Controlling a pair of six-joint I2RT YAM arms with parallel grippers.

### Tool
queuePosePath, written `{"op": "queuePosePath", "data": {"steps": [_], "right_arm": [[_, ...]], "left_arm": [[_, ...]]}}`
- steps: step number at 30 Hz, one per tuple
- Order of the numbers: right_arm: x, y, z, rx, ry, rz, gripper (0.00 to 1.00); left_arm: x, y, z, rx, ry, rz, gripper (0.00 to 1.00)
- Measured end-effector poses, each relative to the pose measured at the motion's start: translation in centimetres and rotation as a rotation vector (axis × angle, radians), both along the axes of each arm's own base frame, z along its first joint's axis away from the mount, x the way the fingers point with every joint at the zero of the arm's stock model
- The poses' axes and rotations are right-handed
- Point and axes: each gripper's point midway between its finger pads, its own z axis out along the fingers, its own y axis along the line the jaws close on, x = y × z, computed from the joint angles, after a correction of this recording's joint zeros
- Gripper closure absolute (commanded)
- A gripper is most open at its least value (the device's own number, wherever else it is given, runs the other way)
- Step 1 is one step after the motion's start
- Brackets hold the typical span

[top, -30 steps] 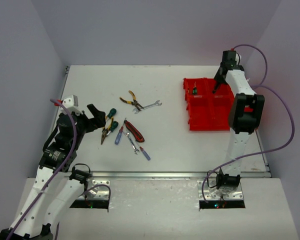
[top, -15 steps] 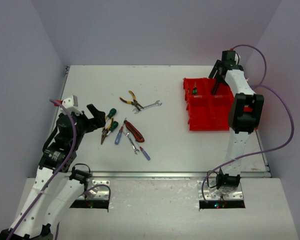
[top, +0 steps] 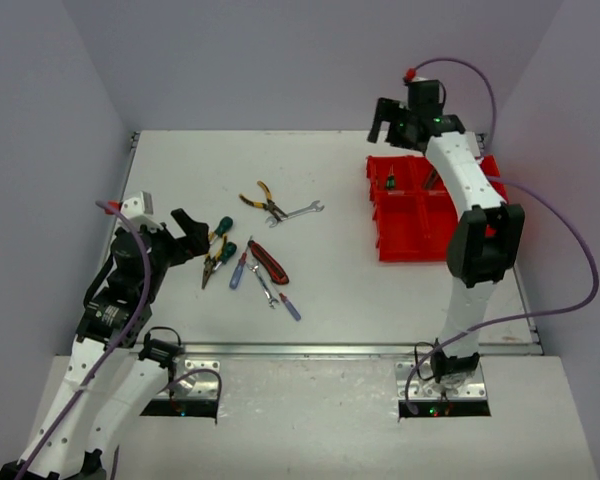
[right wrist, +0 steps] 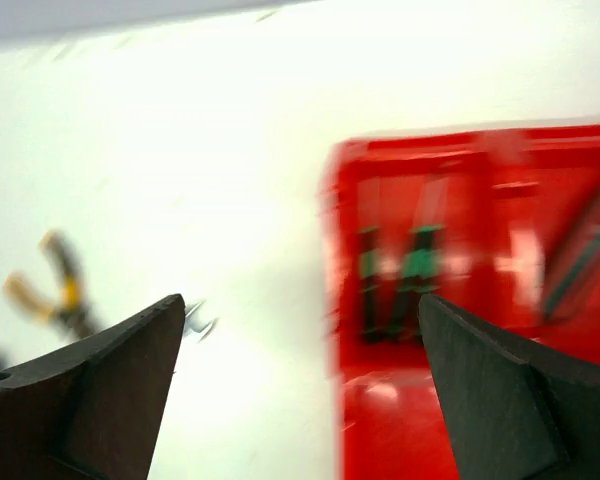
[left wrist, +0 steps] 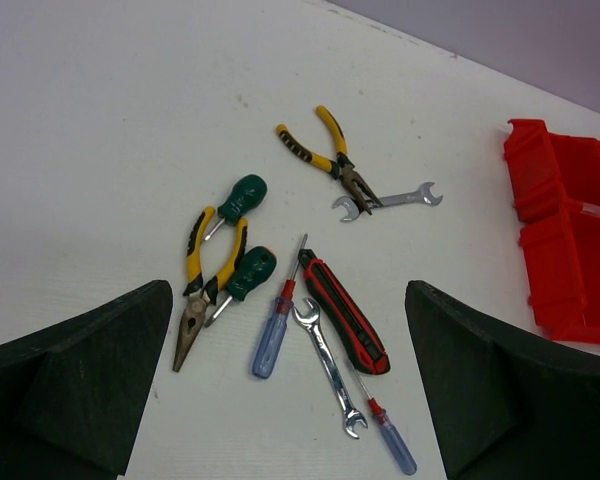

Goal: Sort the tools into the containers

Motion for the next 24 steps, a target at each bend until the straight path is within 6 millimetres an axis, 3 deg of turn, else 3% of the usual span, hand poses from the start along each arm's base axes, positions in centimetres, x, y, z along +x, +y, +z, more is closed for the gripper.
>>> {"op": "queuePosePath", "data": {"steps": [3, 5, 7, 10, 13, 18, 24], "right_arm": [[-4.0, 10.6, 1.8, -0.025, -0.02, 0.259, 0.08], [-6.8, 17.1, 1.9, -0.047, -0.026, 0.412, 0.12], [-10.4, 23.1, 0.7, -0.074, 0.001, 0.555, 0.15], [-15.6, 29.1, -2.9, -0.128, 0.071, 0.706, 0.21], [-19.0, 31.7, -7.1, -0.199, 0.154, 0.787, 0.24], [-20.7, 31.8, -13.4, -0.336, 0.268, 0.795, 0.29], [-22.0, 32.1, -16.1, -0.399, 0.309, 0.807, 0.32]], "left_arm": [[-0.1, 0.5, 0.2, 0.003, -0.012, 0.029, 0.0], [-0.3, 1.0, 0.5, 0.004, -0.022, 0.052, 0.0], [-0.5, 1.4, 0.8, 0.003, -0.035, 0.075, 0.0], [-0.8, 1.9, 1.2, -0.002, -0.054, 0.1, 0.0], [-1.1, 2.1, 1.4, -0.008, -0.067, 0.11, 0.0], [-1.1, 2.1, 1.4, -0.009, -0.068, 0.111, 0.0], [-1.0, 2.0, 1.3, -0.009, -0.062, 0.103, 0.0]]}}
